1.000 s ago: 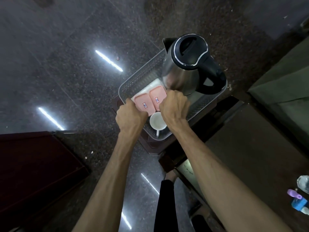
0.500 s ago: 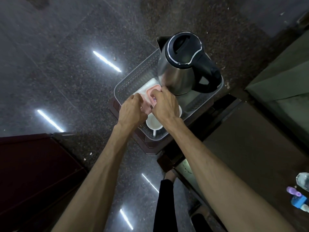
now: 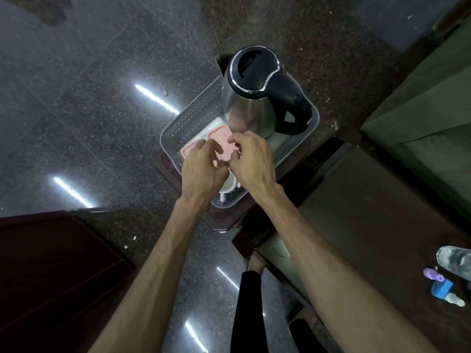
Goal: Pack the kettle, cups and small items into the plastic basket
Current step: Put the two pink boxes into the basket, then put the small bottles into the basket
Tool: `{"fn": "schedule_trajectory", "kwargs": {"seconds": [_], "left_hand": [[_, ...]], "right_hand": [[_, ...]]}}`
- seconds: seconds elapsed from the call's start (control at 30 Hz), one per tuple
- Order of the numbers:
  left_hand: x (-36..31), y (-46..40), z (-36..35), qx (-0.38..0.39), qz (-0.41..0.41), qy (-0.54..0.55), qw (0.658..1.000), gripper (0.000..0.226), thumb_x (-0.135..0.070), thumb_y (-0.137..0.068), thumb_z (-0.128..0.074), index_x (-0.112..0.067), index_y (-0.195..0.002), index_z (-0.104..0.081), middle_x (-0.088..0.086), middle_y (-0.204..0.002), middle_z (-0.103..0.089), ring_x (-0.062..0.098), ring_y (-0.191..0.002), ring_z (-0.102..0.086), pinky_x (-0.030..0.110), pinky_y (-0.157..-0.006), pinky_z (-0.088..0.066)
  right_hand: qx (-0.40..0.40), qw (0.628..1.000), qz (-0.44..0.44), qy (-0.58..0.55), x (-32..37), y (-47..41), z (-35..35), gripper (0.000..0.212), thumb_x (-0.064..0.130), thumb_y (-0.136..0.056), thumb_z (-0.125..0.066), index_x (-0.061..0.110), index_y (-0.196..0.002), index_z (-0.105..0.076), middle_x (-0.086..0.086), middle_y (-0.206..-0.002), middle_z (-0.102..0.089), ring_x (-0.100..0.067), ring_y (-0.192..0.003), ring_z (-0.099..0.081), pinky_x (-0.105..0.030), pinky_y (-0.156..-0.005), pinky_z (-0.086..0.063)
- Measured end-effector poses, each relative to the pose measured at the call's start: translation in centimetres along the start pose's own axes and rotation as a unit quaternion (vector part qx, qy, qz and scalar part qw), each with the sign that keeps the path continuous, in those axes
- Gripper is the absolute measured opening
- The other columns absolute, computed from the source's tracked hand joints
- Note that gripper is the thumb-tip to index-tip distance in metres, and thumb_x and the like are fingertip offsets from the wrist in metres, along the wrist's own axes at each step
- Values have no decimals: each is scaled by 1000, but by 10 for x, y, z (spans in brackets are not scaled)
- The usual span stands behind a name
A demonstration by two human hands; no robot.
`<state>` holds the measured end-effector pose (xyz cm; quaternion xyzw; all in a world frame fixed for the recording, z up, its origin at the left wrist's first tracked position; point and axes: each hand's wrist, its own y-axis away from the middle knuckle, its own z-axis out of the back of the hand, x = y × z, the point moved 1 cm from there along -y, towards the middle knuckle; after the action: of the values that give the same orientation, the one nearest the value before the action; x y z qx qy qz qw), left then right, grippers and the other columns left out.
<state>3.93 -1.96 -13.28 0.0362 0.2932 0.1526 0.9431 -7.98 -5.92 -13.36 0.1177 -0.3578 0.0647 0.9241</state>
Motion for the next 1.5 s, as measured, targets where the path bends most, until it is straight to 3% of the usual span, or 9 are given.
{"fn": "schedule_trajectory", "kwargs": {"seconds": [0.23, 0.53, 0.8, 1.03, 1.13, 1.2, 1.33, 1.5], "left_hand": [[-65, 37, -46, 5, -44, 63, 997, 16, -13, -83, -69, -15, -98, -71, 1, -94, -68, 22, -81, -63, 41, -71, -53], [-166, 135, -152, 162, -154, 21, 974, 18, -7, -84, -66, -17, -98, -72, -1, -96, -66, 16, -77, -62, 38, -72, -55], [-247, 233, -238, 284, -209, -47, 935, 12, -9, -83, -65, -16, -91, -70, 4, -95, -68, 28, -83, -66, 38, -73, -53], [-290, 292, -303, 314, -226, -76, 919, 16, -16, -86, -66, -17, -101, -73, 4, -103, -70, 29, -93, -69, 39, -79, -56], [-304, 303, -330, 301, -238, -85, 920, 22, -19, -87, -66, -15, -109, -70, 5, -109, -69, 31, -96, -69, 41, -80, -57], [-311, 304, -346, 280, -250, -95, 922, 28, -20, -88, -68, -14, -116, -68, 6, -112, -67, 32, -96, -69, 41, -78, -55], [-316, 299, -376, 261, -275, -114, 918, 33, -22, -90, -68, -16, -122, -66, 9, -117, -62, 34, -94, -68, 40, -71, -53], [-313, 291, -398, 292, -297, -161, 895, 38, -23, -92, -68, -20, -130, -64, 8, -119, -60, 32, -100, -67, 38, -74, -51]], "right_hand": [[-101, 990, -65, -67, -58, 51, 54, 19, 7, -88, -70, 11, -104, -78, -6, -99, -74, -23, -87, -72, -44, -78, -61], [-156, 963, -208, -65, -185, 178, 122, 15, 13, -92, -70, 18, -104, -79, 2, -101, -75, -13, -89, -71, -37, -80, -60], [-198, 907, -358, -101, -288, 294, 166, 14, 16, -92, -67, 18, -98, -80, -1, -98, -79, -21, -86, -73, -41, -78, -60], [-256, 840, -472, -83, -355, 362, 190, 15, 19, -88, -70, 18, -98, -82, -7, -89, -81, -30, -84, -76, -32, -74, -55], [-279, 809, -516, -42, -385, 379, 200, 23, 20, -89, -69, 20, -110, -78, -12, -99, -79, -39, -95, -73, -38, -77, -53], [-267, 815, -513, -22, -404, 384, 204, 28, 21, -92, -66, 21, -118, -74, -12, -112, -75, -41, -103, -70, -40, -82, -53], [-198, 863, -466, 6, -434, 383, 201, 37, 20, -95, -64, 23, -131, -67, -10, -127, -65, -41, -110, -66, -44, -87, -54], [-158, 875, -457, 21, -452, 377, 192, 33, 15, -94, -63, 17, -125, -70, -15, -123, -68, -43, -109, -66, -46, -89, -53]]}}
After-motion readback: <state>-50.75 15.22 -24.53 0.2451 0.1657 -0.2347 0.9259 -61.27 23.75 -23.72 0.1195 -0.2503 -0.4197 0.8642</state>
